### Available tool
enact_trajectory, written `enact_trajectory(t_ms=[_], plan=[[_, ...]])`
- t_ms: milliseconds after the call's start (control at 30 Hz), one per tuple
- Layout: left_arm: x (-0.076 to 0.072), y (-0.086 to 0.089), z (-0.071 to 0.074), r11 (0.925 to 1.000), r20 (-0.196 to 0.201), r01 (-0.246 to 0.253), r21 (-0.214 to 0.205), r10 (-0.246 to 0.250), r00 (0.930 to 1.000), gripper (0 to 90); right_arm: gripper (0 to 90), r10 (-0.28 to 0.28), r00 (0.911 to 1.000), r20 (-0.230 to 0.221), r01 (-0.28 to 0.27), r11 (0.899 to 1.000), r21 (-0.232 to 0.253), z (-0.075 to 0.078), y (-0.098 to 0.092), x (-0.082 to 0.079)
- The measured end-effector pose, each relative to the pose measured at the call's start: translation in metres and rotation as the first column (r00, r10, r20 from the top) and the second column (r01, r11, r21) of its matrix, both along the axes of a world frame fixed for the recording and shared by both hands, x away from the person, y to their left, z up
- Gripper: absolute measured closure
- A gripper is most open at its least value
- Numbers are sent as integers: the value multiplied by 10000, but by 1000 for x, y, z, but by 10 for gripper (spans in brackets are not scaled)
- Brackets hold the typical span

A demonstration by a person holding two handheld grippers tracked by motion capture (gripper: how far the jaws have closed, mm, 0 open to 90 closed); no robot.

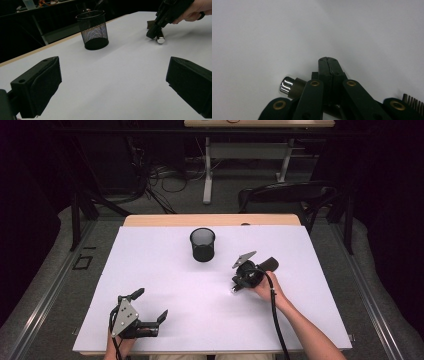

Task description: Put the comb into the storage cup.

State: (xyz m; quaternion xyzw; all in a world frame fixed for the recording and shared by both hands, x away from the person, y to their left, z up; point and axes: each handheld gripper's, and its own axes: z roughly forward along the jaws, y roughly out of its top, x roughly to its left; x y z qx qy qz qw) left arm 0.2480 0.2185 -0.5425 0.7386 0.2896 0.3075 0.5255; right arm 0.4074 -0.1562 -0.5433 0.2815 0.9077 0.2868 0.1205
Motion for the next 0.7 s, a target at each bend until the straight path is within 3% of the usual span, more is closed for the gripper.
enact_trajectory(t_ms=[700], plan=[[0,0,0,10000,0,-18,31,18,10000,0,900,142,9998,-160,-144,9998,-163,5,-18,-19]])
